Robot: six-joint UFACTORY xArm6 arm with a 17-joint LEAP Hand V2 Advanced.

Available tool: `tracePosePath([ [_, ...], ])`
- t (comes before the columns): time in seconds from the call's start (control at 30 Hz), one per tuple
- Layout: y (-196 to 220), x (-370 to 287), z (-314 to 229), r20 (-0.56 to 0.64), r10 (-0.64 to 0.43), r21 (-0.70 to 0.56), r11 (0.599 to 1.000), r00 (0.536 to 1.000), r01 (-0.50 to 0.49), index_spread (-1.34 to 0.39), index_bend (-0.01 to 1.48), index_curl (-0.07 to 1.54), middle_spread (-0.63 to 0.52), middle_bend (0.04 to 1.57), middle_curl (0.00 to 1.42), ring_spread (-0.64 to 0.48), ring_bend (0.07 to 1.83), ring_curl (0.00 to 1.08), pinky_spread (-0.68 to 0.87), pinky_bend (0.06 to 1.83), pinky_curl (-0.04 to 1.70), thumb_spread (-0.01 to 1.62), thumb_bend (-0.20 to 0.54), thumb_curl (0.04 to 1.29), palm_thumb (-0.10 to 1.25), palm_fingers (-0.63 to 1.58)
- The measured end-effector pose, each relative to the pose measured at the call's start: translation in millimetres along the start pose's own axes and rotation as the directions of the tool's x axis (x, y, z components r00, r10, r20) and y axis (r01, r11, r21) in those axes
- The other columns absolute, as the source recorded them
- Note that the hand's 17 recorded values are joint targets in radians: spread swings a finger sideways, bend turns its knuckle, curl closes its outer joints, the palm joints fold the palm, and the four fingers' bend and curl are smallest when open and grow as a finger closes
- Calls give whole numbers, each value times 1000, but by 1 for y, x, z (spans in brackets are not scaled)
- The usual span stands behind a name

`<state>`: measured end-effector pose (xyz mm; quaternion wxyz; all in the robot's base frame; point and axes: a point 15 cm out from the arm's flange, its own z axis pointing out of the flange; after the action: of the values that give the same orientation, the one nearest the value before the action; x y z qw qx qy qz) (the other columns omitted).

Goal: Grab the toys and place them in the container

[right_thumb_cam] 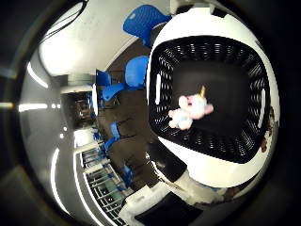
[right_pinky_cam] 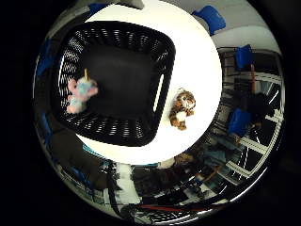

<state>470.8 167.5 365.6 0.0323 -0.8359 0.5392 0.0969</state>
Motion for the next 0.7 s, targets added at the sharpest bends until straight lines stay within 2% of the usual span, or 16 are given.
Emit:
tracePosePath([
  [0.33,41,45,-41,7,104,13,995,995,-104,-379,162,301,77,226,341,243,364,253,519,545,376,1161,-20,259,443,166],
  [0.7,136,137,-72,40,274,-66,960,961,-271,-297,160,280,96,218,336,246,357,244,510,552,328,1160,-20,252,407,182],
])
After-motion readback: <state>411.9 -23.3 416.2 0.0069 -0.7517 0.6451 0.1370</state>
